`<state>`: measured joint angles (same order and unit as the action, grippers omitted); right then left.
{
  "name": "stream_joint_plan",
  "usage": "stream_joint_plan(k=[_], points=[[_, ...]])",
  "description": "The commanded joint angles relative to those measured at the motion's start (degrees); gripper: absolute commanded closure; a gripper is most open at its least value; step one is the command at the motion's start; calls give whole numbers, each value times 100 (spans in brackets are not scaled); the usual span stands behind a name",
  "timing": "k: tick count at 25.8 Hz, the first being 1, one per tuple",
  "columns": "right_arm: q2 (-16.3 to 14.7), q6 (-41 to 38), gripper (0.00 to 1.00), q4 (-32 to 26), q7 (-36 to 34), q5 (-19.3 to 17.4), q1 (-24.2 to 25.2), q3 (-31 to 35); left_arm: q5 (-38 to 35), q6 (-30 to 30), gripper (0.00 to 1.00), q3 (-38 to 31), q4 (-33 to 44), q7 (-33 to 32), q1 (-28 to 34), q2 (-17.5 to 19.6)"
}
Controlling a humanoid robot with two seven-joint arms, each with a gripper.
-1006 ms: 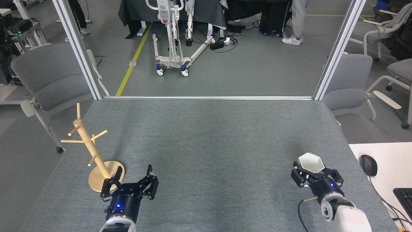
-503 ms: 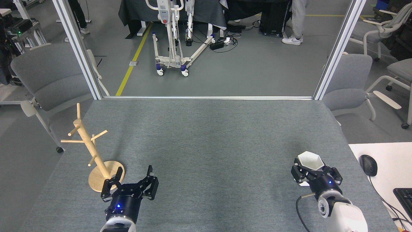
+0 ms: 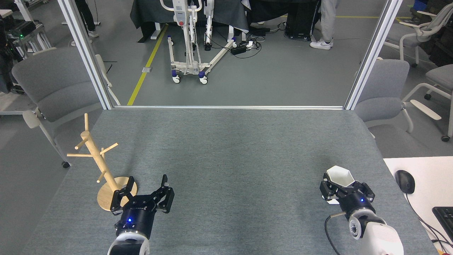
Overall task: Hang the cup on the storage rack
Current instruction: 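Lift the cup with the right gripper and carry it toward the left gripper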
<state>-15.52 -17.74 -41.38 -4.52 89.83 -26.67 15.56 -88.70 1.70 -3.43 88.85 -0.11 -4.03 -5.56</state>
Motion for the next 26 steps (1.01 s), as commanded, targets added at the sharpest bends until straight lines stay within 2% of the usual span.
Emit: stream_joint_plan(k=[1, 5, 8, 17, 20, 23, 26], points=[[-3, -10, 87, -20, 30, -1, 4, 0, 2, 6, 1, 1, 1, -24, -159, 38], [-21, 34, 89, -204, 161, -10, 13, -9, 2, 6, 1, 1, 9, -15, -238, 64], [-30, 104, 92, -679, 636, -54, 4, 0, 2, 15, 1, 1, 18, -15, -221, 38], [-3, 816, 95, -3025, 3282, -537, 4, 62, -16, 226, 1, 176, 36, 46, -45, 47], [23, 1159, 95, -3869, 3704, -572, 48, 35, -24, 375, 1, 335, 53, 55, 113, 56], [278, 1721, 100, -4695, 4081, -590, 66, -70, -33, 586, 1, 633, 115, 55, 307, 82], [383, 2099, 100, -5258, 4749, -607, -5, -474, -42, 920, 1, 1020, 282, 46, 465, 91]])
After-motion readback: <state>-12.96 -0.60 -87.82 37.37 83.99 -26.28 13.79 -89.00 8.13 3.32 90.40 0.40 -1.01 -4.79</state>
